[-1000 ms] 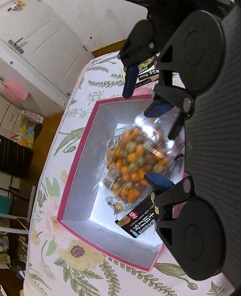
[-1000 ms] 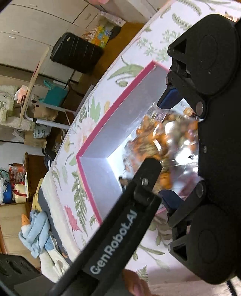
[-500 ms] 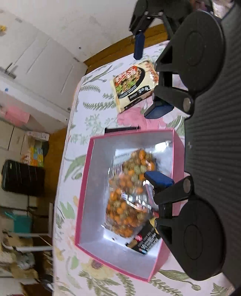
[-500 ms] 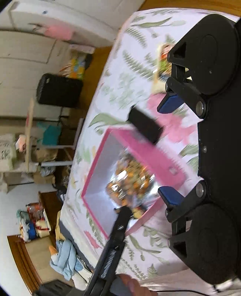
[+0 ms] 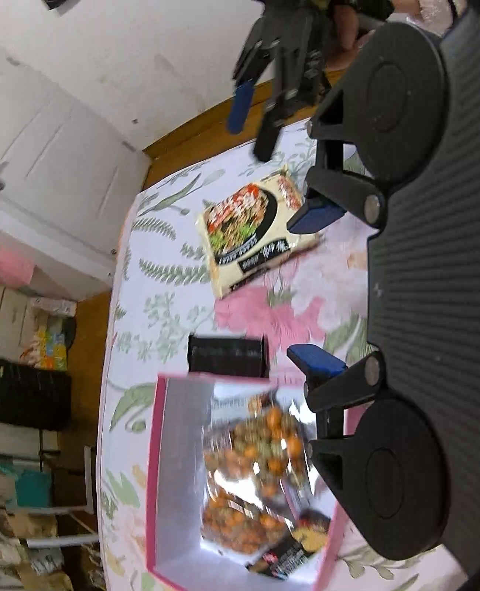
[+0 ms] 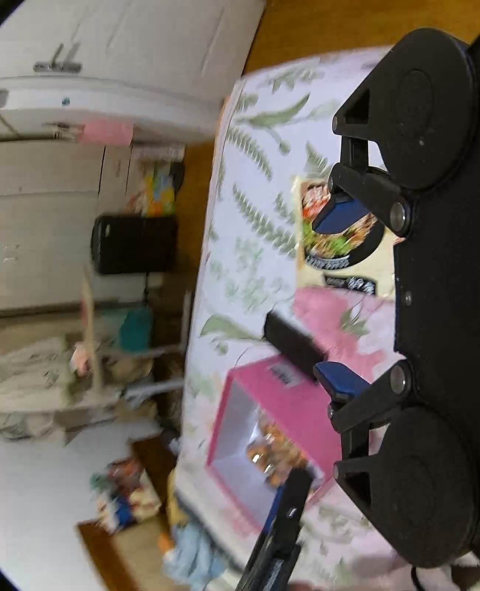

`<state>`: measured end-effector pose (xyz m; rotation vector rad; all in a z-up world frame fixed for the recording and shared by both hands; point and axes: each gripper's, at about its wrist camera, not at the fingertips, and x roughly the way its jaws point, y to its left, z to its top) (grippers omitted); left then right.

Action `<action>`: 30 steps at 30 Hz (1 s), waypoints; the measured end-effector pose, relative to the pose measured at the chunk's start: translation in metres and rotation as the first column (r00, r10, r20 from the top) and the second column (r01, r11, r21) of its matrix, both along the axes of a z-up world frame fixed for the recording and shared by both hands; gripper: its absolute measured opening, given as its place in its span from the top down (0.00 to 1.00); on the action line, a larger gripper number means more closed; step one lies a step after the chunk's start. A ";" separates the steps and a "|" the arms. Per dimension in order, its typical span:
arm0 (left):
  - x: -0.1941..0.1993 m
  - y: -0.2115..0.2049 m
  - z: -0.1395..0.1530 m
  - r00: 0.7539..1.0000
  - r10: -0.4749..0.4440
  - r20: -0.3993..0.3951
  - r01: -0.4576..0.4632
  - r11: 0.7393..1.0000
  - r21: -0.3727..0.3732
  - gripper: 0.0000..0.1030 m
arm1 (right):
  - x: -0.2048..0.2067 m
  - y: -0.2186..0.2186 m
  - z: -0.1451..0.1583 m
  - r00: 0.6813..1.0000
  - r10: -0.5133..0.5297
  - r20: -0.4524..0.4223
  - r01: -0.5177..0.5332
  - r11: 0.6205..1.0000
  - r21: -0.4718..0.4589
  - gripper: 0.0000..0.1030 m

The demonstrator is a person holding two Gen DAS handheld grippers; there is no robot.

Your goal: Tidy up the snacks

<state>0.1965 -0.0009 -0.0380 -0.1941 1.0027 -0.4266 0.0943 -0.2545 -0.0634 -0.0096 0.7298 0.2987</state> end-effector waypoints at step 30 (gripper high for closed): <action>0.081 -0.084 -0.159 0.984 0.039 -0.172 -0.074 0.977 -0.200 0.35 | 0.042 -0.056 -0.114 0.975 -0.054 -0.218 0.076 0.993 0.096 0.19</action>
